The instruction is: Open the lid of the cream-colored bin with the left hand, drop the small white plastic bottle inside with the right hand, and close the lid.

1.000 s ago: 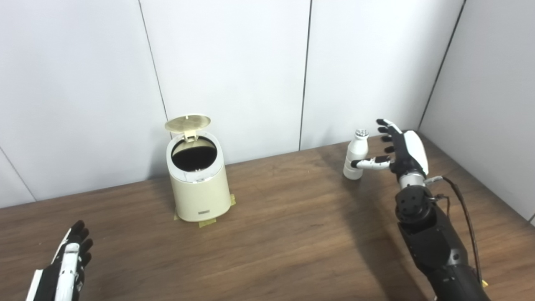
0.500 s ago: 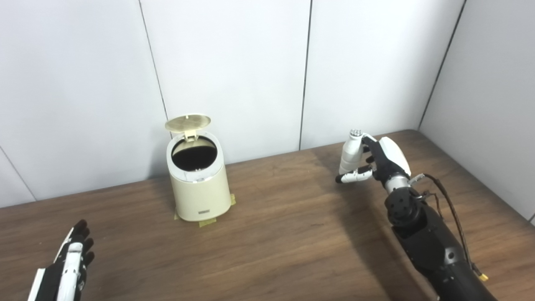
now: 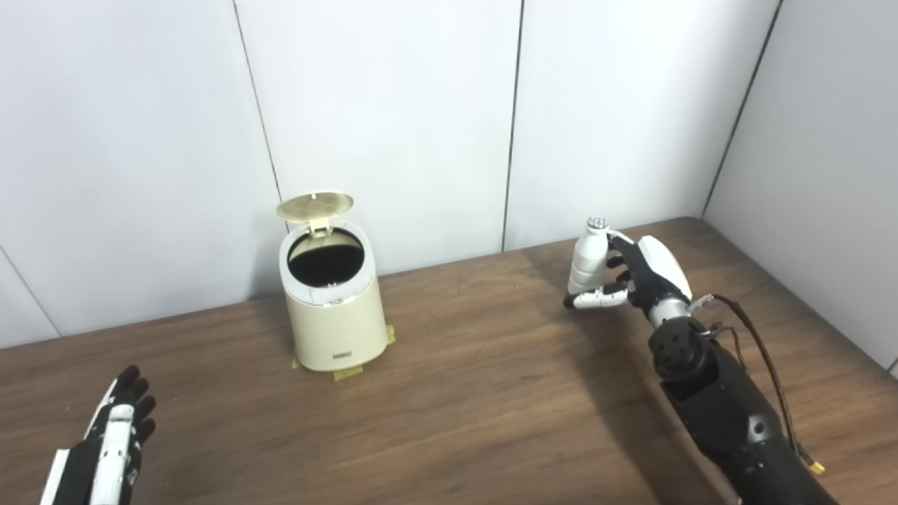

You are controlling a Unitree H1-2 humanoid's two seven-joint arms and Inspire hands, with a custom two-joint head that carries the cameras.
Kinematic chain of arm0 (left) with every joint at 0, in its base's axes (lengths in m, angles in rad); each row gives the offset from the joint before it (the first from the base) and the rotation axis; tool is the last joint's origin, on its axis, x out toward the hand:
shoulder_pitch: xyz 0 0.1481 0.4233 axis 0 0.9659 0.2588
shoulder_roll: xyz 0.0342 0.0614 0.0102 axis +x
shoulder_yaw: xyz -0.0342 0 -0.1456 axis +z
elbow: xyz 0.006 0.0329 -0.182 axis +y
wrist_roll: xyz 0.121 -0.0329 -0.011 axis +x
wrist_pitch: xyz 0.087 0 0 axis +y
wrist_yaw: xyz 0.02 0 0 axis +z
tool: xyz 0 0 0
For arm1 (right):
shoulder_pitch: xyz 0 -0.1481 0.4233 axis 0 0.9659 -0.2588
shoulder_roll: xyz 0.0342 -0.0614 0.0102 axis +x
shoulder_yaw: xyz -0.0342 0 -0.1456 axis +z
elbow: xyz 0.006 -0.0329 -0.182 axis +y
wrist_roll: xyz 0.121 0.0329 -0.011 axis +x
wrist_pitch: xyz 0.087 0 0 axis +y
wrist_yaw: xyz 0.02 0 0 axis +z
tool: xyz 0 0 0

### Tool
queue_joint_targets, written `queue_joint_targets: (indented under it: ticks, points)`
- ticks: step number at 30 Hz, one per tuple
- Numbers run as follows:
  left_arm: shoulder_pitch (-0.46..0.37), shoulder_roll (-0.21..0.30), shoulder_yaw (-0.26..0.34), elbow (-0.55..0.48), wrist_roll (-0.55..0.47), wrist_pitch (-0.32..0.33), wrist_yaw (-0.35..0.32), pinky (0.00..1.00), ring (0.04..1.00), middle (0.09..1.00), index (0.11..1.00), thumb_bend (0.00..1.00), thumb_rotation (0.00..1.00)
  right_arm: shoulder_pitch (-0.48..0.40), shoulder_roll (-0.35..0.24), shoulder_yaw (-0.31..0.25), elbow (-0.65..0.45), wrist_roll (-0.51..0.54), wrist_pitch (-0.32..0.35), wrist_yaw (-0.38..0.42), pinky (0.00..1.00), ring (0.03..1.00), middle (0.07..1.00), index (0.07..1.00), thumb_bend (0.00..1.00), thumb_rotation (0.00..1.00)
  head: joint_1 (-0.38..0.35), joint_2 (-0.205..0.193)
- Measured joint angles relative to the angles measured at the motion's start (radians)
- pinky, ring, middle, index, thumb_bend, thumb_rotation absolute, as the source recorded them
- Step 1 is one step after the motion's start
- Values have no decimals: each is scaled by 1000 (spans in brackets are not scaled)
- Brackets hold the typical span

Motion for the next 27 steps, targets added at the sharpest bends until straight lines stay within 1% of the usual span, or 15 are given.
queue_joint_targets:
  ticks: [3,6,9,11,12,15,17,21,25,27]
  points:
    - [5,3,-6,-5,-5,0,4,975,970,977,1000,225,813,-3,9,-15,40,10,-57,-51,548,637,707,739,812,172,0,5]
    - [13,4,-10,-16,-7,0,7,989,974,977,1000,226,805,-2,15,-18,57,20,-74,-68,543,627,695,733,816,173,2,5]
    - [14,6,-16,-28,-8,0,9,995,976,978,1000,225,807,-3,21,-18,58,25,-75,-73,541,627,697,735,817,172,5,8]
    - [14,8,-18,-28,-9,0,10,995,976,976,1000,238,769,-4,21,-19,58,34,-75,-74,543,632,701,735,816,181,5,8]
    - [14,9,-18,-28,-11,0,10,982,971,972,1000,256,736,-5,22,-22,60,43,-75,-73,566,653,716,742,813,197,5,8]
    - [14,14,-19,-28,-15,0,9,965,965,968,1000,266,713,-16,36,-64,75,98,-64,-72,598,683,735,745,802,206,11,9]
    - [14,19,-24,-28,-15,0,9,958,962,965,1000,253,708,-22,43,-84,81,128,-60,-72,622,703,747,753,788,204,11,11]
    - [14,34,-31,-34,-32,0,9,967,969,972,1000,246,701,-31,59,-93,96,146,-60,-74,612,698,744,760,791,195,11,12]
    - [15,46,-34,-39,-47,0,12,970,967,970,1000,243,642,-35,70,-93,128,157,-60,-77,636,709,749,764,785,189,8,15]
    - [15,52,-37,-43,-48,0,14,973,970,971,1000,234,619,-40,72,-93,135,158,-60,-83,632,704,742,760,783,179,6,15]
